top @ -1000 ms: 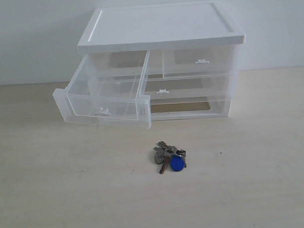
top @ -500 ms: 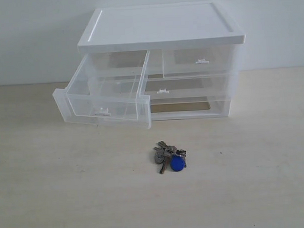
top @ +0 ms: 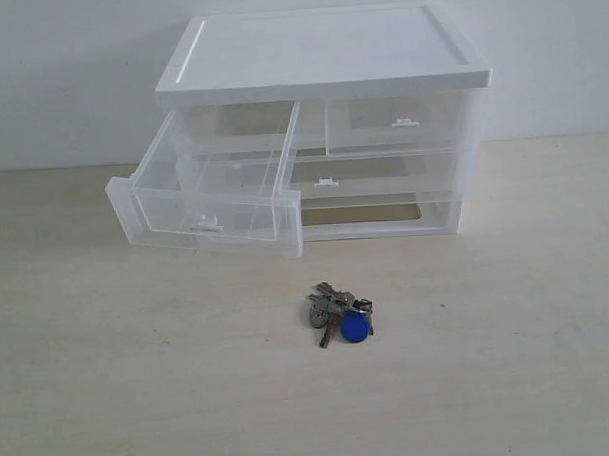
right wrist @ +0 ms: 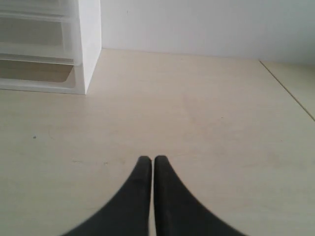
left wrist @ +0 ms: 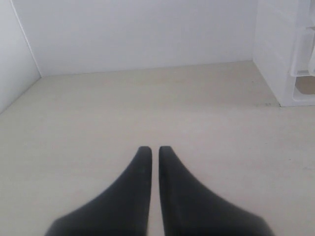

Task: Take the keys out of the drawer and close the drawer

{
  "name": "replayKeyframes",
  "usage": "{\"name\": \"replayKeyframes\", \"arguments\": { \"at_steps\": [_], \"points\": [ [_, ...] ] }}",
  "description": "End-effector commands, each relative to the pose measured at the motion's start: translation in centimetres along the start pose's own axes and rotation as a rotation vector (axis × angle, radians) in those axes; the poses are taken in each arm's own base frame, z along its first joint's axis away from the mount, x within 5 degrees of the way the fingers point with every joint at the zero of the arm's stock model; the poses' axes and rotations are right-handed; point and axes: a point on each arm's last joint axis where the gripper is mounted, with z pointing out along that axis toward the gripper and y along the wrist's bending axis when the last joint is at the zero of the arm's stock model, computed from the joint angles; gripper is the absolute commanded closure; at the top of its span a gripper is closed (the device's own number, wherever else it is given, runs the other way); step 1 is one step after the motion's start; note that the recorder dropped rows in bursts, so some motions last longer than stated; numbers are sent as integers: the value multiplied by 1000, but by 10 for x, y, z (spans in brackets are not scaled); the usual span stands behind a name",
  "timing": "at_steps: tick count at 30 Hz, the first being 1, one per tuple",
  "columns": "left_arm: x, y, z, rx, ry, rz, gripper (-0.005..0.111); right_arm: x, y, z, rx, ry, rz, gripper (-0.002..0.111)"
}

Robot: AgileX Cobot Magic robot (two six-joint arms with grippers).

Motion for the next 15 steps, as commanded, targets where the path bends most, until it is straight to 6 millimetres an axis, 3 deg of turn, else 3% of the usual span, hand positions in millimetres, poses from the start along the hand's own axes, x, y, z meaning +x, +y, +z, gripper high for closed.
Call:
{"name": "replayKeyframes", "arguments": {
  "at_steps": [1, 11, 15],
  "points": [
    [1, 0, 0, -4, 2, 11, 102, 0, 0, 0, 6, -7, -8, 108],
    [1, 0, 0, -5, 2, 15, 102, 0, 0, 0, 6, -7, -8, 108],
    [-4, 1, 0, -11, -59, 100, 102, 0, 0, 0, 4, -7, -1, 108]
  ]
}}
